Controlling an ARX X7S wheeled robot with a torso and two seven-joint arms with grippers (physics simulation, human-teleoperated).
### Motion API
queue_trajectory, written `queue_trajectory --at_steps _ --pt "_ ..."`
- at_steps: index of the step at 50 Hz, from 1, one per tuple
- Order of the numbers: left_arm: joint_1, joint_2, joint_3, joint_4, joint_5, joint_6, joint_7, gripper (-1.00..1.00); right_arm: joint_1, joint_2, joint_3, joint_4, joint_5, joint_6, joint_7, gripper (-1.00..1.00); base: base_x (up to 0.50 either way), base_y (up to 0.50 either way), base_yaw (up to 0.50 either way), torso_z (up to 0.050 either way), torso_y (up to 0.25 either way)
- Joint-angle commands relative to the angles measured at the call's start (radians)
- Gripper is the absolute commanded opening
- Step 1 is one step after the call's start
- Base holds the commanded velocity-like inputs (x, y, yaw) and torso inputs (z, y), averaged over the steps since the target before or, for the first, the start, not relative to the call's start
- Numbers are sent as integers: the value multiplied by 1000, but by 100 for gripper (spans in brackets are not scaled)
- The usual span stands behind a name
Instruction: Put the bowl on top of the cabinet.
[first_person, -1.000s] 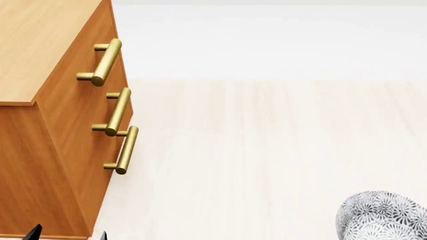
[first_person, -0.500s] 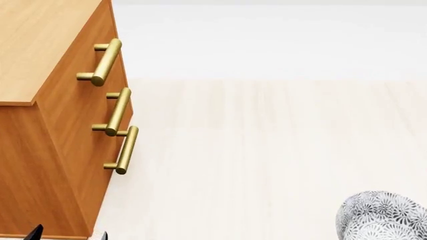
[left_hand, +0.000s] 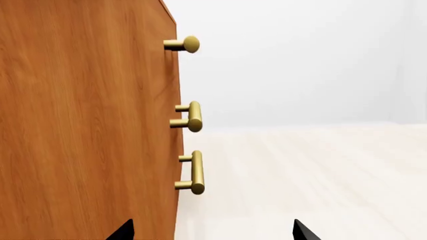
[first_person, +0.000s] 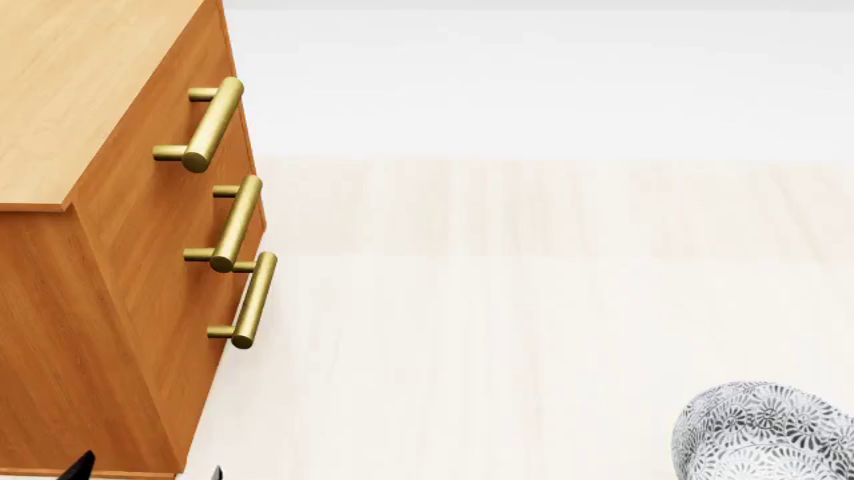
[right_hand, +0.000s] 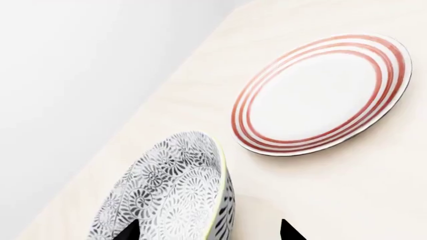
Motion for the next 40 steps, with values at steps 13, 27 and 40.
queue_trajectory --at_steps 13,27,40 --pt "-12 2 15 -28 1 4 1 100 47 31 -20 49 10 32 -9 100 0 0 0 0 0" --pt "-13 -1 19 -26 -1 1 -4 100 84 34 -21 132 25 38 -35 100 0 0 0 0 0" --pt "-16 -2 26 -33 0 5 -5 100 122 52 -66 175 10 72 -64 100 0 0 0 0 0"
